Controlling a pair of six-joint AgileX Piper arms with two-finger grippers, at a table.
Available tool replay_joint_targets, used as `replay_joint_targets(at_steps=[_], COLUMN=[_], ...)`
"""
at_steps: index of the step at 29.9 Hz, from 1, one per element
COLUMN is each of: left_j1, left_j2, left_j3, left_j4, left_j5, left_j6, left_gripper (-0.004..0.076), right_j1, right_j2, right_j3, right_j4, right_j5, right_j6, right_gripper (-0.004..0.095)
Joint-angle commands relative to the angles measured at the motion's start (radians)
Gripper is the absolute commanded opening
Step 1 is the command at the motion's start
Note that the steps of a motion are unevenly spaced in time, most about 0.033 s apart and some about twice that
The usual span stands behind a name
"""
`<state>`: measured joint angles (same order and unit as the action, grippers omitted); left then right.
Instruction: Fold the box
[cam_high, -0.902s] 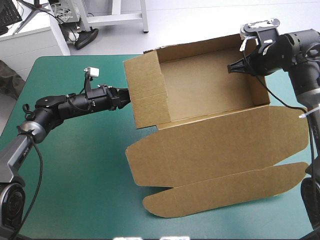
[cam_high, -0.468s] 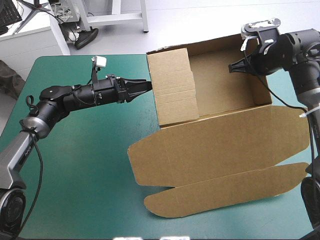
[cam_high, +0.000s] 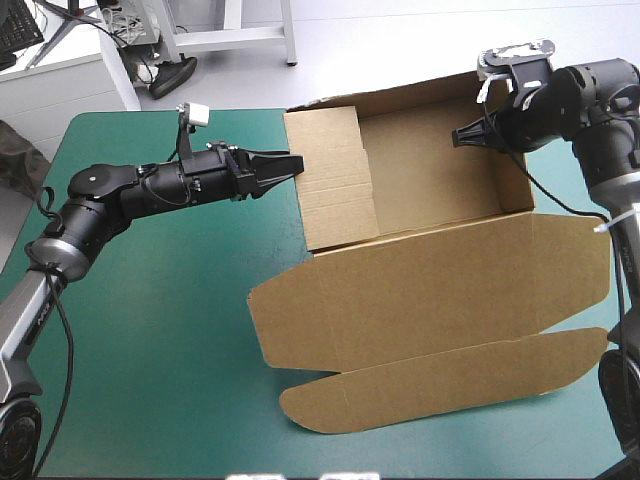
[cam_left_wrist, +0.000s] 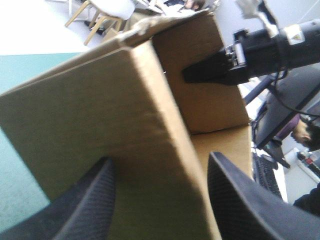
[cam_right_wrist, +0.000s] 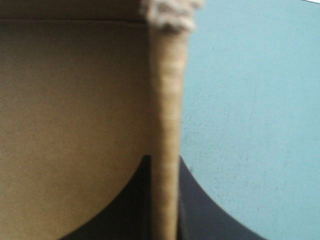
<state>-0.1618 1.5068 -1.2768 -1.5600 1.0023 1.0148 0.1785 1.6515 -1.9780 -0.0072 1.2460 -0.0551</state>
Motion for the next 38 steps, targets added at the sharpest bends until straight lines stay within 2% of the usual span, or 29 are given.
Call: replay_joint_targets(at_steps=[1,5,8,10,14,17,21,24,26,29,38], left_j1=[-0.005,-0.005,-0.024,-0.057,-0.137,-0.175,-0.187,-0.187,-0.187,-0.187,-0.187], left_j2=[-0.044,-0.044,-0.044,-0.044,-0.044,-0.044,-0.044,-0.044,-0.044,-0.044,-0.029], left_j3=[-0.033,-0.033,-0.042,-0.055,-0.094,-0.115,-0.135,-0.142,-0.143,-0.143,-0.146], left_j4=[0.038,0.129,0.193,0.275,0.526,0.702,0.885,0.946,0.972,1.023,1.377], left_j5=[-0.055,-0.115,-0.14,-0.195,-0.321,-0.365,-0.381,-0.387,-0.393,-0.407,-0.415], left_j6=[-0.095,-0.161,-0.193,-0.239,-0.439,-0.609,-0.776,-0.837,-0.843,-0.879,-1.161], left_gripper=[0.0391,0.0391,0.0391,0.0391,0.0391,0.0381,0.0267,0.0132,0.0011,-0.001,-0.001], right_j1=[0.0,0.019,0.061,0.093,0.15,0.17,0.193,0.21,0.224,0.247,0.257], right_j2=[-0.041,-0.041,-0.04,-0.039,-0.021,-0.001,0.014,0.02,0.025,0.035,0.115], right_j3=[-0.028,-0.028,-0.028,-0.028,-0.028,-0.028,-0.028,-0.028,-0.028,-0.028,-0.028], right_j4=[0.038,0.038,0.036,0.036,0.036,0.036,0.036,0.036,0.036,0.036,0.031], right_j5=[0.009,0.004,-0.031,-0.064,-0.091,-0.091,-0.093,-0.119,-0.135,-0.146,-0.143], right_j6=[-0.002,-0.002,-0.002,0.003,0.02,0.034,0.037,0.061,0.069,0.095,0.145], right_gripper=[-0.0018,-0.0018,-0.0018,-0.0017,-0.0018,-0.0018,-0.0017,-0.0017,-0.0018,-0.0017,-0.0016])
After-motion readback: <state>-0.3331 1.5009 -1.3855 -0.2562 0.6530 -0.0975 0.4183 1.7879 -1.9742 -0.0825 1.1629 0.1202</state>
